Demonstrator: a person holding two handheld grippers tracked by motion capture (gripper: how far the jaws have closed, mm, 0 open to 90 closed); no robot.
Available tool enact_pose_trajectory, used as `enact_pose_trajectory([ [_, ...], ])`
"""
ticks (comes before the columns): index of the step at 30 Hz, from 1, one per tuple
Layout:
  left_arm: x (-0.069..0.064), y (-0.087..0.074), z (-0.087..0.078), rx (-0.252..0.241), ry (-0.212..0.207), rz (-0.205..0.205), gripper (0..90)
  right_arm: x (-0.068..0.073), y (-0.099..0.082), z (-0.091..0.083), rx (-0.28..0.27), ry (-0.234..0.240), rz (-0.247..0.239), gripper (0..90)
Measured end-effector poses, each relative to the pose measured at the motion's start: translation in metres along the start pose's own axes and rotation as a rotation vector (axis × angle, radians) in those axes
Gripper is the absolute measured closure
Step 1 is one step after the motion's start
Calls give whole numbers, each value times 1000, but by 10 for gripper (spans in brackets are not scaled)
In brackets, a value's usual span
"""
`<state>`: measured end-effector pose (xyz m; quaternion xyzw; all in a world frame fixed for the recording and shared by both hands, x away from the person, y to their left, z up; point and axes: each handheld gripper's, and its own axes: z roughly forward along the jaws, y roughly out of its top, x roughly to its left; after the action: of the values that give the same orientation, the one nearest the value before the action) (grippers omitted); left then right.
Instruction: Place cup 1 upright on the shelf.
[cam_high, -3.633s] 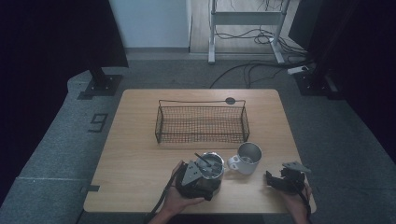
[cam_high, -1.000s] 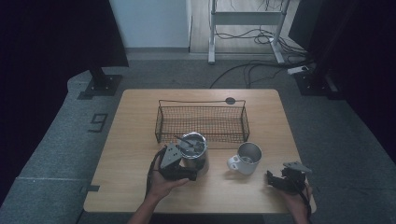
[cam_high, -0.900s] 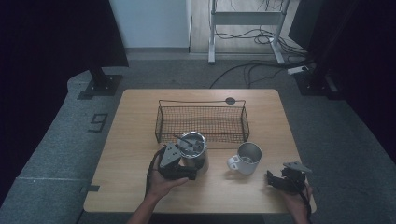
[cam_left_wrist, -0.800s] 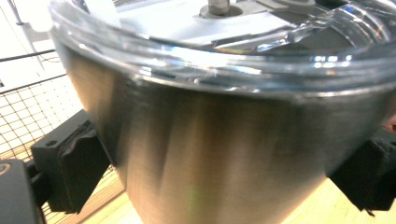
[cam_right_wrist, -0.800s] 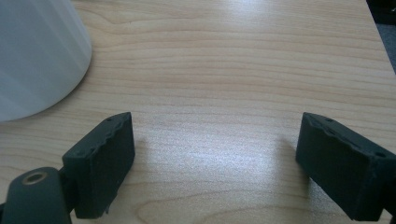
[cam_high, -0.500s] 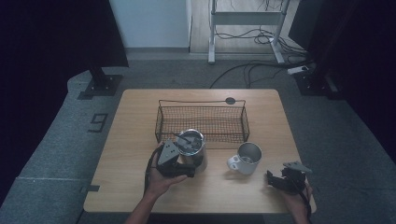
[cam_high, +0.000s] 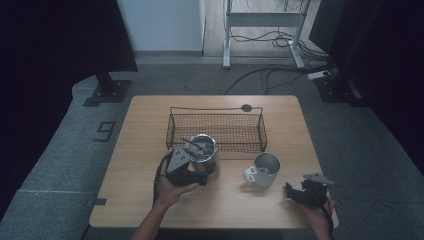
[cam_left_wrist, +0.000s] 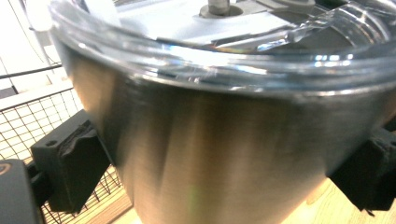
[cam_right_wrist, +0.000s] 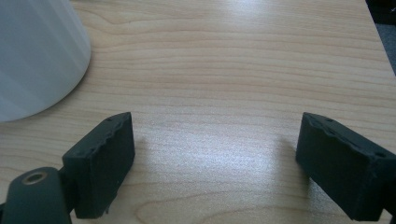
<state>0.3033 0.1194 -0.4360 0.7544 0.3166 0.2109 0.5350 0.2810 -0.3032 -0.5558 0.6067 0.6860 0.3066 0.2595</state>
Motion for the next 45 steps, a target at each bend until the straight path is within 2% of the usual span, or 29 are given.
enact_pose_trajectory([
  [21, 10, 12, 0, -7, 28, 11, 45, 0, 0, 0, -1, 0, 0, 115],
  [45, 18, 21, 4, -7, 35, 19, 45, 0, 0, 0, -1, -2, 2, 116],
])
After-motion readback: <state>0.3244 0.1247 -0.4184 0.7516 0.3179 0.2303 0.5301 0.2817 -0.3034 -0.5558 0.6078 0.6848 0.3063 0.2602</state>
